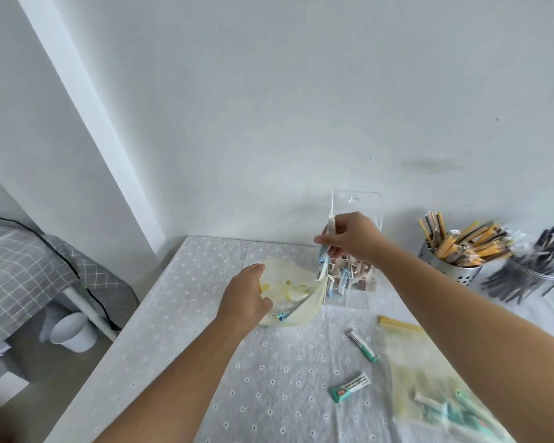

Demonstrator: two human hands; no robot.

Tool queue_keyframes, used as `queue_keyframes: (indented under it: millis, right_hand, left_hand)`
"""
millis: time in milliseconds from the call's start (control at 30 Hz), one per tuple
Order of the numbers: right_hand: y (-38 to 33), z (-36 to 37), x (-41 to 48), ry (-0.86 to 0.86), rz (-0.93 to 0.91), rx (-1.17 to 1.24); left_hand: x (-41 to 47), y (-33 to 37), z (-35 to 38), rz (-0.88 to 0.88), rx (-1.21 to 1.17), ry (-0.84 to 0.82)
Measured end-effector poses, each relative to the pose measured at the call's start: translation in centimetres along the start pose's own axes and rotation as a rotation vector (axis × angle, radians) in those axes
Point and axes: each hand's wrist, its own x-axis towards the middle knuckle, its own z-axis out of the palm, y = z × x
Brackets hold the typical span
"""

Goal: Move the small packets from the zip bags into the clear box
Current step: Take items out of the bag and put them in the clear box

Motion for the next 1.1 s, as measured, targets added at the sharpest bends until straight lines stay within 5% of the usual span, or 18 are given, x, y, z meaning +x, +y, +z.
queue_keyframes:
  millis: [300,1100]
  right_hand:
    - [4.7,-1.4,2.2,0.251,0.163,0.115]
    - [8.5,1.3,4.5,0.116,0.303,-0.096]
  left_hand:
    - [0.0,-0.1,0.1,0.001,-0.037,0.010]
    - [0.5,0.1,0.6,-0.025,-0.054,-0.006]
